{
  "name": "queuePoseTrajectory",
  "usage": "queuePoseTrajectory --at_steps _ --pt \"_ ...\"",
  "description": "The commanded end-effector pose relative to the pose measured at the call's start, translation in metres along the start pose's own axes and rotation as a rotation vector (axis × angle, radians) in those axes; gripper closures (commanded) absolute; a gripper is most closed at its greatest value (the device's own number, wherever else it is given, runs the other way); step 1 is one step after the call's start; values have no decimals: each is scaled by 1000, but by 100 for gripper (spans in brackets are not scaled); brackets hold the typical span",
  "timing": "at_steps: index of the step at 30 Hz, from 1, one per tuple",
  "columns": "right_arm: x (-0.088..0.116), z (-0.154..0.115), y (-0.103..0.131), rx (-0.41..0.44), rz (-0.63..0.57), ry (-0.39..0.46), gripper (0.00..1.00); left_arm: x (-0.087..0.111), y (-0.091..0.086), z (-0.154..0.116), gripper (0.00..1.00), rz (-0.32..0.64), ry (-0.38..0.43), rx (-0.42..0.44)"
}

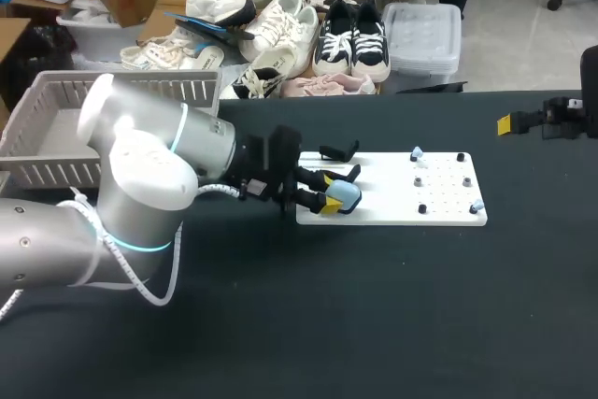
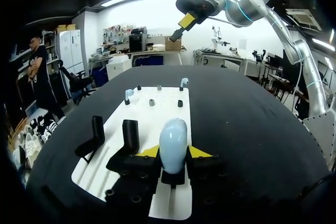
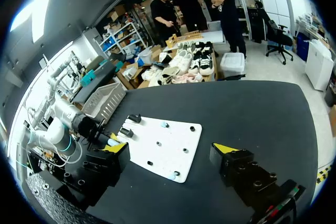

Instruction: Pick up each earbud case from the left stands, insert the matching earbuds, close the lid, and place the case in the box.

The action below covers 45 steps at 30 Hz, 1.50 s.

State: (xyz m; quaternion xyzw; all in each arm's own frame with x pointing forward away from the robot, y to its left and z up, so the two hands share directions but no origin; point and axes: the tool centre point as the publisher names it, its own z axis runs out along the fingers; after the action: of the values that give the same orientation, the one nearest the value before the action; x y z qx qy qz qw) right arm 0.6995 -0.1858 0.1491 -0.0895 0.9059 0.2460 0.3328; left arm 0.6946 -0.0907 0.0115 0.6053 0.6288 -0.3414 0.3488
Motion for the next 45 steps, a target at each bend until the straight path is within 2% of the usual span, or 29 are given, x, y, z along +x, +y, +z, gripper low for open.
queuePoseTrajectory --at_steps 1,5,9,17,28,40,45 --pt "-1 0 -1 -3 0 3 0 1 3 1 82 1 -1 3" --pt "-1 0 -1 -3 0 3 0 0 2 2 87 2 -1 3" --pt "-1 0 -1 -3 0 3 0 -2 2 1 100 3 -3 3" --pt "-1 0 -1 -3 0 3 0 -9 -1 -5 100 2 -14 -1" --pt "-1 0 -1 -3 0 3 0 -33 -7 -17 100 18 -44 -7" --pt "-1 0 -1 -3 0 3 0 -68 -11 -11 100 -14 -35 -54" --pt "-2 2 0 -36 -46 7 0 -90 -12 -11 100 -69 -77 -64"
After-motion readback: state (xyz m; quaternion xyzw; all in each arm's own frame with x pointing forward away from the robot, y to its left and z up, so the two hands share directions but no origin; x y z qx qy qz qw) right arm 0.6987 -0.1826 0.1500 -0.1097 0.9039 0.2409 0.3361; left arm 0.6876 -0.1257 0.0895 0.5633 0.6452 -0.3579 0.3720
